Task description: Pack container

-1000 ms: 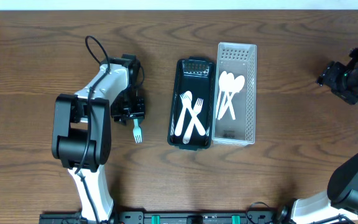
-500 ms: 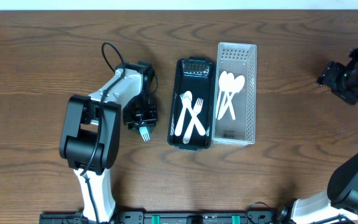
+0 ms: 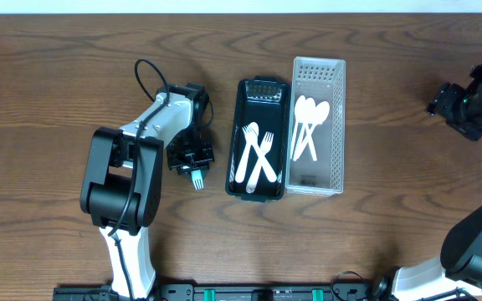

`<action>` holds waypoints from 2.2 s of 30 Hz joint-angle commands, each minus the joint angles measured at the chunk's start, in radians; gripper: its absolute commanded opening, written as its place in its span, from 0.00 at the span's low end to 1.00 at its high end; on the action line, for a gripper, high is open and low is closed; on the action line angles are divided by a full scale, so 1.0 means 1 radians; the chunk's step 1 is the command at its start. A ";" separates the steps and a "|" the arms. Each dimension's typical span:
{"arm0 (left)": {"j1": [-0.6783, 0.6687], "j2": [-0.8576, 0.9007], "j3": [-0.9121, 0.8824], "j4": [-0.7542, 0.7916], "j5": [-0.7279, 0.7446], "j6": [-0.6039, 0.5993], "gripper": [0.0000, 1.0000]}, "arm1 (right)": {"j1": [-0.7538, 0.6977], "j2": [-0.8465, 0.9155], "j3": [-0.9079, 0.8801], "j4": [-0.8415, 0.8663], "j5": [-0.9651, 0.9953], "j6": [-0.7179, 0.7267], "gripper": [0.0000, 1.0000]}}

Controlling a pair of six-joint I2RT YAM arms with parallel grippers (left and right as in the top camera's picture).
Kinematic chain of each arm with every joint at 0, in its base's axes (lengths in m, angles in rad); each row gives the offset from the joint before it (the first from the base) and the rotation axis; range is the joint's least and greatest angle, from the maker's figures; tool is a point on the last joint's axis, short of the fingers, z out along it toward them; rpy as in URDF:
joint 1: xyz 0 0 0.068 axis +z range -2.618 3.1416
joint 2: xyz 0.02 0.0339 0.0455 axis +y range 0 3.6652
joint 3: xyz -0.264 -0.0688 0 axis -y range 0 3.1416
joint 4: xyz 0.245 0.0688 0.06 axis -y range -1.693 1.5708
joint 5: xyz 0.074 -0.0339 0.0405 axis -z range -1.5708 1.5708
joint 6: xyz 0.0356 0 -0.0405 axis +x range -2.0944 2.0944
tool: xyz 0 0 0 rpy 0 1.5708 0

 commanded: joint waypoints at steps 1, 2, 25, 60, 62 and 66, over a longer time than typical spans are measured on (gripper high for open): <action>0.001 0.035 0.000 0.003 -0.031 -0.027 0.10 | -0.010 0.009 -0.001 0.000 -0.005 -0.005 0.74; 0.000 0.031 0.011 -0.008 -0.031 -0.027 0.09 | -0.010 0.009 -0.001 0.002 -0.005 -0.005 0.74; -0.300 -0.342 0.232 0.127 -0.032 0.274 0.06 | -0.010 0.009 -0.001 0.002 -0.005 -0.005 0.75; 0.031 -0.541 0.334 0.019 -0.032 0.277 0.62 | 0.263 0.164 -0.151 0.271 -0.301 -0.024 0.01; 0.063 -0.546 0.334 -0.006 -0.032 0.278 0.62 | 0.294 0.189 -0.151 0.302 -0.335 -0.025 0.01; 0.105 -0.550 0.334 -0.048 -0.032 0.289 0.62 | 0.358 0.225 -0.151 0.379 -0.389 -0.036 0.01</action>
